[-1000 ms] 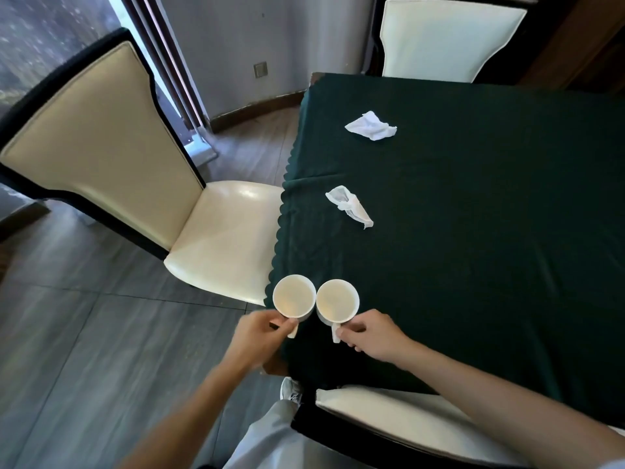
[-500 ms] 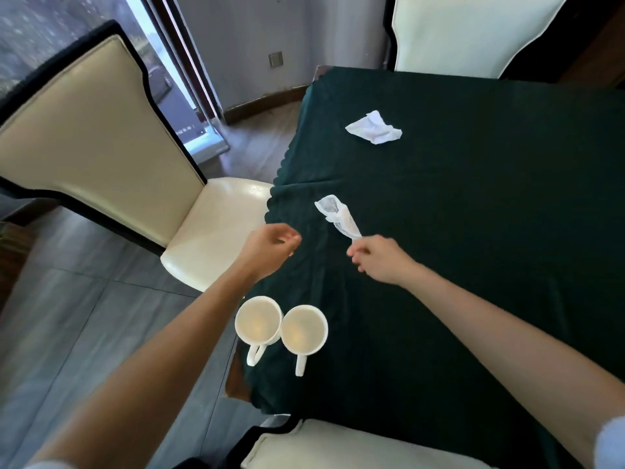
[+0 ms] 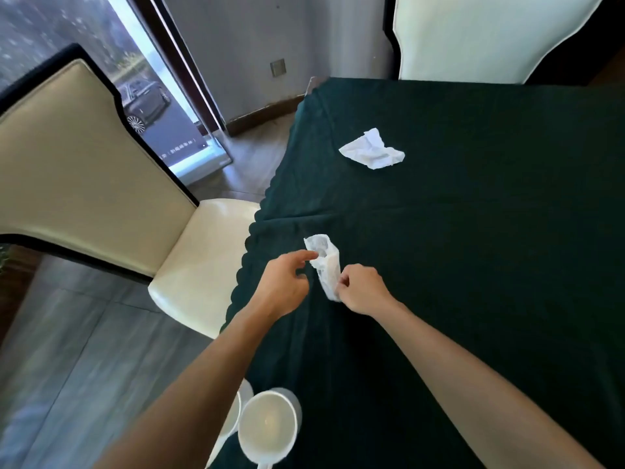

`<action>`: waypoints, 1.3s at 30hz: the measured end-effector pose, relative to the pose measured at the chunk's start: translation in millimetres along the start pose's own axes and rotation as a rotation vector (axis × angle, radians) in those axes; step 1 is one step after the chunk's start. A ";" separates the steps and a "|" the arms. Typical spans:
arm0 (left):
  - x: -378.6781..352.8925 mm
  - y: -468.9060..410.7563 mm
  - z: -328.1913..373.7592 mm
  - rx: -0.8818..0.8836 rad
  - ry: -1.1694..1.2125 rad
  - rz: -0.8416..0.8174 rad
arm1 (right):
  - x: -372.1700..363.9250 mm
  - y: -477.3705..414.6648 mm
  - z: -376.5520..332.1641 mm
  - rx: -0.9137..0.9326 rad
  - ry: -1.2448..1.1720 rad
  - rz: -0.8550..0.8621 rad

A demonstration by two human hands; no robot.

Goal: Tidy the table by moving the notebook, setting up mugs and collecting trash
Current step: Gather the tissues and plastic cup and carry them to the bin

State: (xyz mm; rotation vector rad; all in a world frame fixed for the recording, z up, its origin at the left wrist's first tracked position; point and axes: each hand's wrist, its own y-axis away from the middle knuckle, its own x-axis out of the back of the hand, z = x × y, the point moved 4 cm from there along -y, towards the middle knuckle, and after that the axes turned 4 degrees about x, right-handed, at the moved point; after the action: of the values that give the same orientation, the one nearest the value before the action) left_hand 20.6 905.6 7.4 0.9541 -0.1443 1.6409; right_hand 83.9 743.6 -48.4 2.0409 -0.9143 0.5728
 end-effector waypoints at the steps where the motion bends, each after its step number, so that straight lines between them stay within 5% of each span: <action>1: -2.4 -4.2 2.6 -0.016 -0.006 -0.001 | 0.2 -1.4 2.9 -0.009 -0.094 -0.030; 13: -30.0 -32.7 -1.6 -0.005 0.069 0.064 | -6.4 -28.0 -25.0 0.025 -0.118 0.126; 19: -19.2 -64.5 12.1 0.049 0.183 0.020 | 20.5 -55.6 -14.5 0.051 -0.921 -0.120; 23: -28.9 -77.6 20.6 0.108 0.456 0.039 | 59.0 -83.8 -2.7 0.060 -1.148 -0.154; 25: -34.5 -82.5 22.9 0.124 0.487 0.037 | 82.6 -104.1 3.7 0.073 -0.955 -0.011; 29: -38.9 -90.3 22.5 0.146 0.525 -0.040 | 143.6 -148.9 3.8 0.206 -0.108 0.491; 34: -31.1 -92.6 20.9 0.197 0.547 -0.053 | 165.0 -193.9 3.3 0.008 0.295 0.303; 39: -18.5 -86.6 22.6 0.191 0.552 -0.076 | 163.7 -189.3 -0.8 -0.064 0.129 0.279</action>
State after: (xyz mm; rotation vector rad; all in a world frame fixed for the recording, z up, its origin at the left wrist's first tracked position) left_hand 106.7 906.4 -23.1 0.6053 0.4250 1.8074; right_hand 333.4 756.2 -32.6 1.8082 -1.1328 0.8054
